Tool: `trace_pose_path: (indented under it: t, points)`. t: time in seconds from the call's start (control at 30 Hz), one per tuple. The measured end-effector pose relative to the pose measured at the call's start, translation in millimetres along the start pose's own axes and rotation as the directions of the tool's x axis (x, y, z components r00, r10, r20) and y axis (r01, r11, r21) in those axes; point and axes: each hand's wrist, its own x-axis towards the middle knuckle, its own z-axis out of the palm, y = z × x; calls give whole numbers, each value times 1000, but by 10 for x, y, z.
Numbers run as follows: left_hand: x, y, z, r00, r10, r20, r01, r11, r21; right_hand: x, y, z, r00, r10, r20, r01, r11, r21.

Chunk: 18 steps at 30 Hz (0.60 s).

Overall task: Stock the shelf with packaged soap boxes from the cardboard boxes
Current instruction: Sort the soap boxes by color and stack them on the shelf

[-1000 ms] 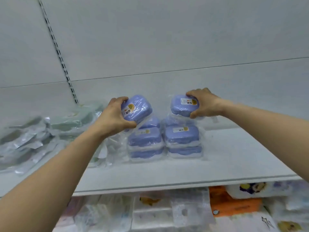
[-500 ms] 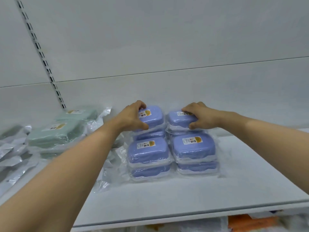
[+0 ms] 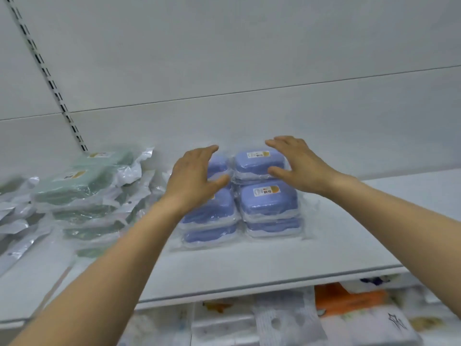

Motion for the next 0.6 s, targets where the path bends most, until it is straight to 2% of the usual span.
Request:
trace_pose_path:
  t: [0.13,0.2,0.3,0.4,0.47,0.53,0.6]
  points:
    - [-705,334,141,984,77,-163,-72,997,37,-781,-21,-113,963,-133,-234,125,991,-48]
    - [-1065,529,233,973,104,-204,-98,994,36,-1219,-8,-142,948,-159,-276,144,987,-73]
    - [-1659,857,426,975,118,-187,-118,993,11,-1903,54,-103,949,-144,-281,138,990,-43]
    - [-2280,1136,771,995,76,-64,-83,989,-120,-2572,249,106,979,-108,-175,119,991,56]
    - [-2718,1269,1104,998,13,66,3,972,-235,-3025,432,341,996,-52,-70,59,992,111]
    - [-3156,1353,1477,972,-82,221,146,944,-295,-3460,634,634,995,31,91,-44,989,144]
    - [-3551,1384,1841,910,-178,374,302,903,-306,-3835,833,931,956,102,274,-144,980,137]
